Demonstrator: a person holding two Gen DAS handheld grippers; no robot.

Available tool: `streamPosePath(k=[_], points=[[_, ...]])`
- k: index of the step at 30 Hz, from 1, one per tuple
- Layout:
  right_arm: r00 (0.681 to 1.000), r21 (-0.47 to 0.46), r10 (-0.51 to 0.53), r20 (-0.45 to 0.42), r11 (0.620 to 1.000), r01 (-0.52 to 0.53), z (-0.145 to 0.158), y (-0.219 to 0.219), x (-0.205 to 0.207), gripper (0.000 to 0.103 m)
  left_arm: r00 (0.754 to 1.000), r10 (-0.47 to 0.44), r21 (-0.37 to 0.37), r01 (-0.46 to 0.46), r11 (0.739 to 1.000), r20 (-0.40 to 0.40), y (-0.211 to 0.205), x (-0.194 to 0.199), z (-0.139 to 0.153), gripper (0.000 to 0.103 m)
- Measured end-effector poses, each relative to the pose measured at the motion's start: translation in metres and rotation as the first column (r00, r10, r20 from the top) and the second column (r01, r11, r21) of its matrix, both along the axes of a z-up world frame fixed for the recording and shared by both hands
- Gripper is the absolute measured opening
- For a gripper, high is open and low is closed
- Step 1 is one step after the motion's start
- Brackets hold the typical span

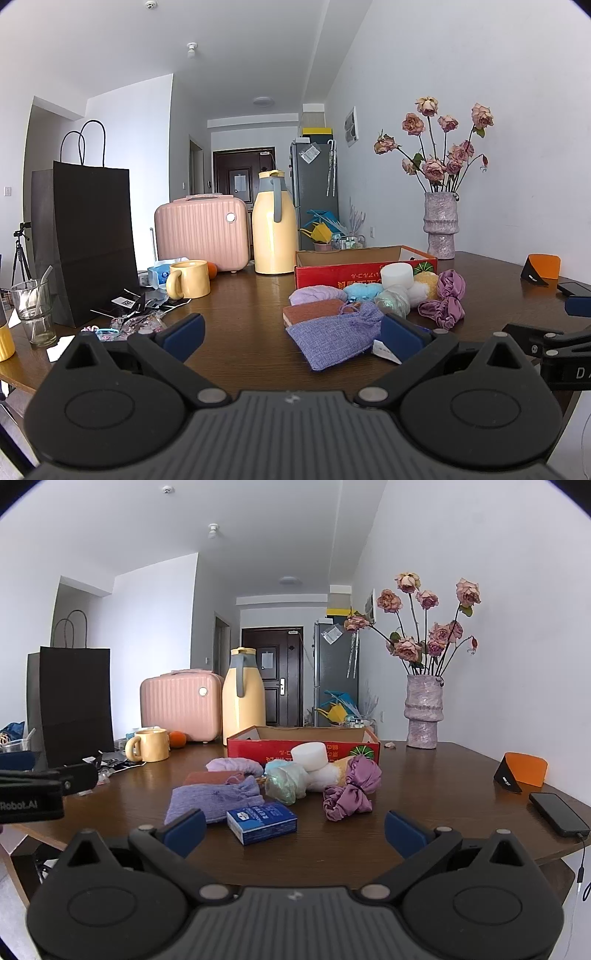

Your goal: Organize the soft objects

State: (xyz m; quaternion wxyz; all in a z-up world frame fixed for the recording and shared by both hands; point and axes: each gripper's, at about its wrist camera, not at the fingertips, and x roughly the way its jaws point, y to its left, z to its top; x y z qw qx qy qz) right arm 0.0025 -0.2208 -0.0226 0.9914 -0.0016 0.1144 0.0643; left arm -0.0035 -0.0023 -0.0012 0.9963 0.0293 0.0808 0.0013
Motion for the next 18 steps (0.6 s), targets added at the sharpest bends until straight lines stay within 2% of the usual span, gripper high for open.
streamPosePath(k=[18], points=[[1.000, 0.011, 0.006, 0.001, 1.000, -0.006, 0.0000, -0.0017, -0.0003, 0.103, 1.000, -0.001, 0.001, 0.001, 1.000, 0.002, -0.0005, -0.0011, 0.0000, 0.103]])
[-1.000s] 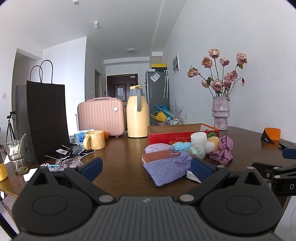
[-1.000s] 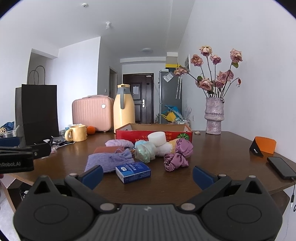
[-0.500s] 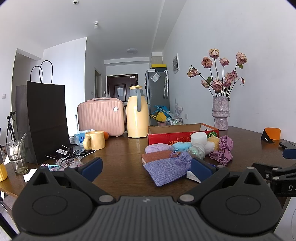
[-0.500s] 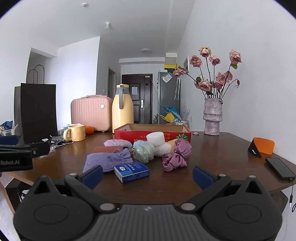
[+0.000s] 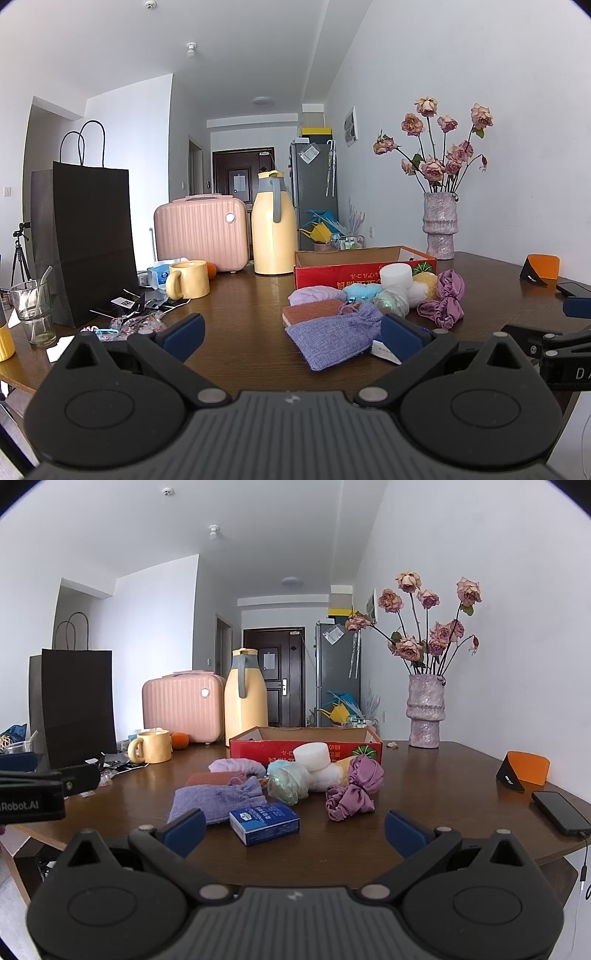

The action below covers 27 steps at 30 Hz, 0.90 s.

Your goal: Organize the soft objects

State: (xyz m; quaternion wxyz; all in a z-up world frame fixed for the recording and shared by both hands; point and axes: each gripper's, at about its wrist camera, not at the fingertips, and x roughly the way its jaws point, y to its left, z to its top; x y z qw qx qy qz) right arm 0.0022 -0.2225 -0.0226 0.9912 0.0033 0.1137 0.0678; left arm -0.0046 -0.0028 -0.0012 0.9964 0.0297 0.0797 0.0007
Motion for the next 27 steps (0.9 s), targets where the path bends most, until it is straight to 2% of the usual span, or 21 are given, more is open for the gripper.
streamPosePath(k=[19, 23, 27], points=[[1.000, -0.027, -0.002, 0.004, 1.000, 0.002, -0.003, 0.000, 0.003, 0.103, 1.000, -0.005, 0.004, 0.005, 1.000, -0.007, -0.001, 0.000, -0.001, 0.103], [1.000, -0.050, 0.002, 0.008, 0.999, -0.002, -0.007, -0.003, 0.021, 0.103, 1.000, -0.010, 0.006, 0.010, 1.000, -0.016, -0.003, 0.008, -0.004, 0.103], [1.000, -0.025, 0.000, -0.003, 1.000, 0.000, -0.010, -0.013, 0.050, 0.103, 0.997, -0.023, -0.008, 0.023, 1.000, -0.067, -0.005, 0.030, -0.009, 0.103]])
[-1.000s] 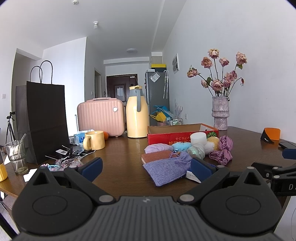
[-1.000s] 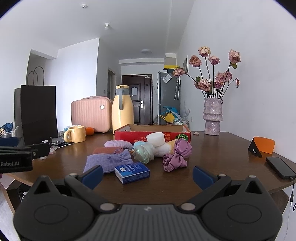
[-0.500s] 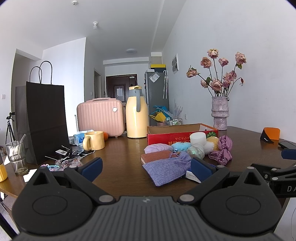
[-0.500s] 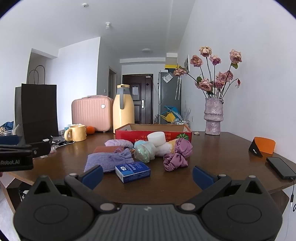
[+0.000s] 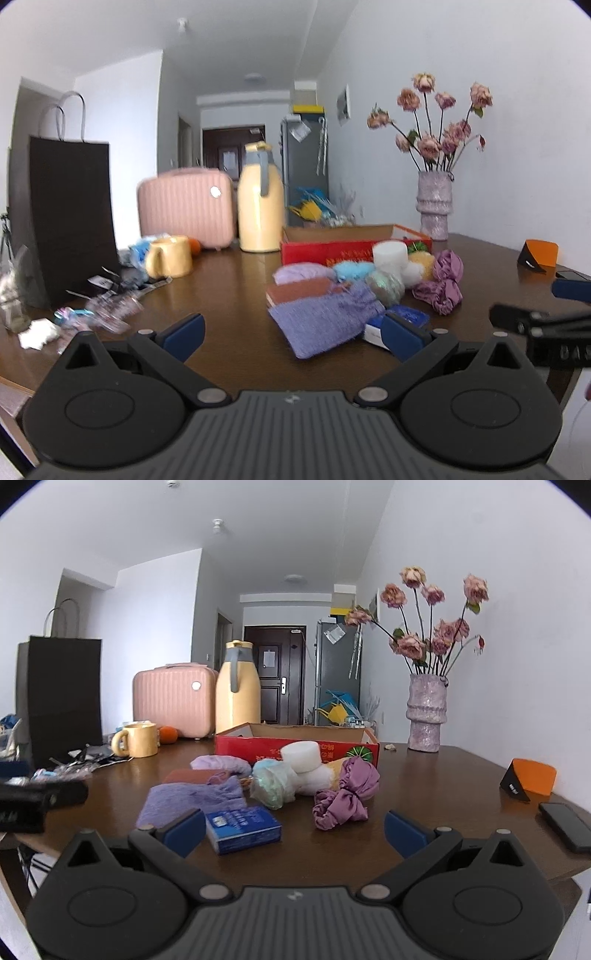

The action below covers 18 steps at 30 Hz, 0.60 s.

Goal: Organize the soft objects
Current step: 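Reach the left tool to the blue handkerchief packet and grasp it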

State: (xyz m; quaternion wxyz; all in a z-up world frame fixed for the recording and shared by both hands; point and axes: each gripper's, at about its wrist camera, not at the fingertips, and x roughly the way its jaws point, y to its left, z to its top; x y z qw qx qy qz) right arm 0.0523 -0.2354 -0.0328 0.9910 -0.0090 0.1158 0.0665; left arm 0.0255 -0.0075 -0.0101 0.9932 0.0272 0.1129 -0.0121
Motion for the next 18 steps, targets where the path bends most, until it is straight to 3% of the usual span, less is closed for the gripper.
streamPosePath(k=[3, 5, 8, 10, 12, 14, 18], points=[[0.999, 0.018, 0.041, 0.021, 0.999, -0.041, -0.007, -0.011, 0.022, 0.103, 0.999, -0.014, -0.016, 0.014, 1.000, -0.042, -0.004, 0.017, -0.008, 0.103], [0.998, 0.022, 0.052, -0.040, 0.998, -0.051, -0.012, -0.016, 0.037, 0.103, 0.996, -0.043, -0.021, 0.042, 0.999, -0.073, -0.009, 0.029, -0.015, 0.103], [0.985, 0.061, 0.143, -0.094, 0.989, -0.138, -0.012, -0.024, 0.055, 0.103, 0.989, -0.083, -0.049, 0.078, 0.996, -0.125, -0.015, 0.046, -0.021, 0.097], [0.978, 0.077, 0.173, -0.119, 0.983, -0.165, -0.010, -0.021, 0.066, 0.102, 0.985, -0.091, -0.062, 0.083, 0.995, -0.146, -0.017, 0.057, -0.023, 0.087], [0.971, 0.053, 0.197, -0.136, 0.980, -0.192, -0.010, -0.013, 0.080, 0.094, 0.983, -0.081, -0.066, 0.071, 0.995, -0.166, -0.018, 0.069, -0.024, 0.078], [0.967, 0.032, 0.206, -0.152, 0.978, -0.204, -0.011, -0.005, 0.095, 0.075, 0.978, -0.079, -0.080, 0.064, 0.995, -0.195, -0.016, 0.079, -0.024, 0.071], [0.948, 0.076, 0.251, -0.197, 0.968, -0.240, -0.014, -0.001, 0.133, 0.062, 0.949, -0.134, -0.148, 0.095, 0.984, -0.285, -0.017, 0.102, -0.028, 0.046]])
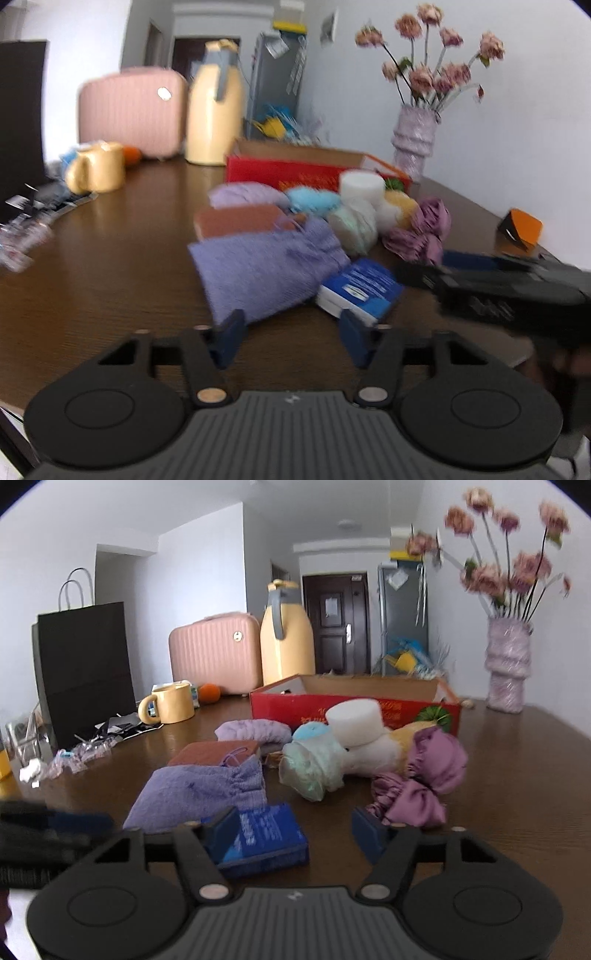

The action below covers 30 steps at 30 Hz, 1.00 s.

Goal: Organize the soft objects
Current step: 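Reach the left tool to the blue handkerchief packet and grasp it, then carry the packet with the left tool into the cardboard box and release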

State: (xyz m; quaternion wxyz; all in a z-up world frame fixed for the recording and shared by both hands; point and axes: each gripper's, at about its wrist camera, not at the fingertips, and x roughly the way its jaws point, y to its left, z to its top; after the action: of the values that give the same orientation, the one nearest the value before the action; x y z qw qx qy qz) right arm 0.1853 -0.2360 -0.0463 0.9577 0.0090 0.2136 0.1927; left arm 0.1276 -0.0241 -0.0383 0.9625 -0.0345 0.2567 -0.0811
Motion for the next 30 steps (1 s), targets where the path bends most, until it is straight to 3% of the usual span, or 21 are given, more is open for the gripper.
streamPosePath(k=[3, 5, 6, 9, 14, 20, 22, 26, 30], points=[[0.998, 0.060, 0.031, -0.062, 0.998, -0.027, -0.005, -0.002, 0.026, 0.051, 0.998, -0.036, -0.016, 0.035, 0.999, -0.049, -0.011, 0.014, -0.003, 0.041], [0.990, 0.137, 0.044, -0.134, 0.990, -0.025, -0.012, -0.007, 0.038, 0.029, 0.997, -0.048, -0.050, 0.044, 0.998, -0.067, -0.016, 0.023, -0.005, 0.040], [0.984, 0.190, 0.049, -0.169, 0.982, -0.016, -0.016, -0.011, 0.039, 0.024, 0.996, -0.048, -0.071, 0.042, 0.997, -0.079, -0.018, 0.029, -0.006, 0.035], [0.974, 0.293, 0.059, -0.221, 0.956, 0.008, -0.020, -0.023, 0.021, 0.019, 0.991, -0.062, -0.135, 0.046, 0.990, -0.118, -0.023, 0.042, -0.008, 0.030], [0.965, 0.354, 0.055, -0.255, 0.934, 0.040, -0.026, -0.030, 0.002, 0.020, 0.988, -0.088, -0.193, 0.062, 0.979, -0.128, -0.026, 0.048, -0.008, 0.030], [0.965, 0.332, 0.056, -0.257, 0.943, 0.034, -0.025, -0.028, 0.010, 0.022, 0.984, -0.099, -0.228, 0.064, 0.972, -0.146, -0.024, 0.055, -0.009, 0.030], [0.965, 0.342, 0.044, -0.260, 0.938, 0.049, -0.025, -0.031, 0.009, 0.020, 0.984, -0.103, -0.234, 0.067, 0.970, -0.146, -0.023, 0.055, -0.009, 0.023], [0.976, 0.349, 0.024, -0.215, 0.936, 0.054, -0.010, -0.036, 0.001, 0.019, 0.988, -0.104, -0.226, 0.076, 0.971, -0.113, -0.026, 0.048, -0.005, 0.021], [0.990, 0.371, 0.015, -0.139, 0.928, 0.038, 0.023, -0.047, 0.013, 0.019, 0.990, -0.137, -0.239, 0.129, 0.963, -0.018, -0.027, 0.044, 0.018, 0.020]])
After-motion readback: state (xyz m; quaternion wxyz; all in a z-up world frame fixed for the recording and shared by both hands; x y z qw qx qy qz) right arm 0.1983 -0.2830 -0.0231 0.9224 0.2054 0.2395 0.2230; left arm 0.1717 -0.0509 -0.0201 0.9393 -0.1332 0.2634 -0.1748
